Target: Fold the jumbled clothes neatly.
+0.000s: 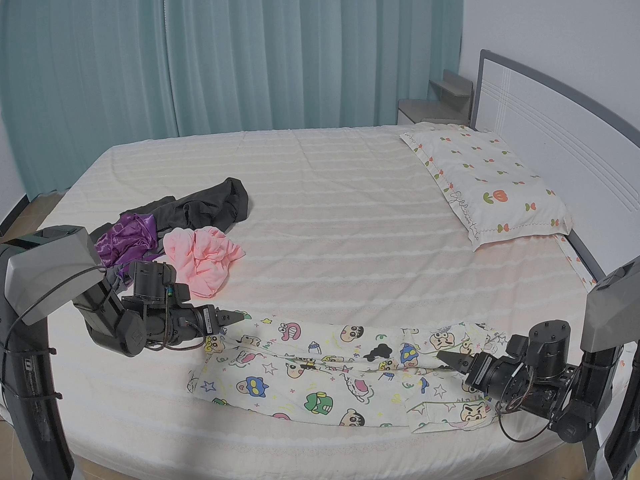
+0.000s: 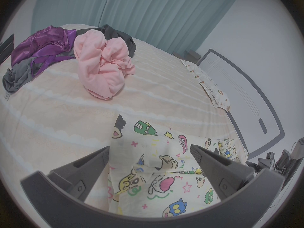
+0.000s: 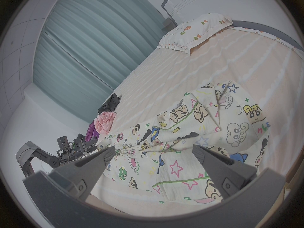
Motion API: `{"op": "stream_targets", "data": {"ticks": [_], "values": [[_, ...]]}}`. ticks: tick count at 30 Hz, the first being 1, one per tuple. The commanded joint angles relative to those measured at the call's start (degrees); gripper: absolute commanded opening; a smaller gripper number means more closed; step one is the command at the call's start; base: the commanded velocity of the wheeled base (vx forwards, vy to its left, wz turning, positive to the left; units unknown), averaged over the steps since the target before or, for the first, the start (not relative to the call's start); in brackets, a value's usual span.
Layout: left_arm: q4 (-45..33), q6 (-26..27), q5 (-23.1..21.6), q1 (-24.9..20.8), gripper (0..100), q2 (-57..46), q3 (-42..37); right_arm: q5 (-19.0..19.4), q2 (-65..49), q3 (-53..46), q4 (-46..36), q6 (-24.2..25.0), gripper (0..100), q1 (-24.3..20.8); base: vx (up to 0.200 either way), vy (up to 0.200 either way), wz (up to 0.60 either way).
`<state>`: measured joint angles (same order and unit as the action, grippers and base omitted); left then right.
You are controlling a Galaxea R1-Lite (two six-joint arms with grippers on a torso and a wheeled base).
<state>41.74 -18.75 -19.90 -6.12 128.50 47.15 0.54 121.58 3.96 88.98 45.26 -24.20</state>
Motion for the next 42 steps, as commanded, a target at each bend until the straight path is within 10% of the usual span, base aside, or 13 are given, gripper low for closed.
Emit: {"op": "stream_targets", "data": {"ticks": [1,28,29,42], "values": [[-0.17,-0.06,-0.41,0.67,100,-2.73,-1.45,-0.01,0.24,-0.01,1.02,0.00,100,-0.06,0.000,0.000,0.00],[0.10,10.22,-2.60,1.90,100,1.93,-4.88,-0.01,0.24,-0.18,1.02,0.00,100,-0.59,0.000,0.000,0.00],[1.06,9.87,-2.52,1.90,0,2.37,-4.61,-0.01,0.24,-0.18,1.02,0.00,100,-0.67,0.000,0.000,0.00],[3.96,8.91,-1.99,2.96,0,3.42,-6.64,-0.01,1.21,-0.18,1.02,0.00,100,-0.76,0.000,0.000,0.00]]}}
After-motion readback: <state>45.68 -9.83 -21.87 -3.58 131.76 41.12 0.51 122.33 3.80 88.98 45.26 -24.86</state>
